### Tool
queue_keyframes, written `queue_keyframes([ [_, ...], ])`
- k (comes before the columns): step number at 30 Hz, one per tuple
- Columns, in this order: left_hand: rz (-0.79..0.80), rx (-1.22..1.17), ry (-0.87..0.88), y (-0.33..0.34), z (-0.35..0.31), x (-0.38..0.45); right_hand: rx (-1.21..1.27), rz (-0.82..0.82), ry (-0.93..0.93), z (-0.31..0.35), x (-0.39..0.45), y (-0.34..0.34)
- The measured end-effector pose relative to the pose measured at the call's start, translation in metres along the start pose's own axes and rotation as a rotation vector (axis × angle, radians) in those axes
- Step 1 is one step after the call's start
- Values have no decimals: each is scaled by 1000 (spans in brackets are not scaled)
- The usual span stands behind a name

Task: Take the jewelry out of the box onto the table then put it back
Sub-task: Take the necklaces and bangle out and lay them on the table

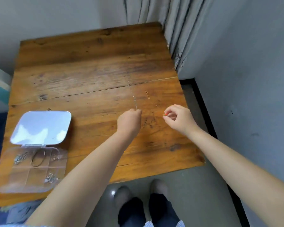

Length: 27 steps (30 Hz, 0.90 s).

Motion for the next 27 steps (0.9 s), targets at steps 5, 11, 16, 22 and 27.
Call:
queue_keyframes([
  [5,-96,264,260,35,-31,-40,-265,133,-310,-42,-60,24],
  [11,-314,69,260,59,-36,-85,-290,1,-382,-61,-103,28],
  [16,-408,-105,226,71,-36,-106,-317,-38,-351,-67,-120,31],
  [22,-386,-151,197,81,-36,-123,-319,-47,-278,-70,-134,31],
  [27,-369,-187,180,80,-32,-137,-265,-28,-221,-69,-138,34],
])
Point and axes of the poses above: each hand's wrist, its own x-axis towards the middle knuckle, its own y-axis out of the palm, z = x × y, the point moved 6 cm from there along x, towards the middle knuckle, and after that the axes turned 14 degrees about x, right-handed, at the moved point
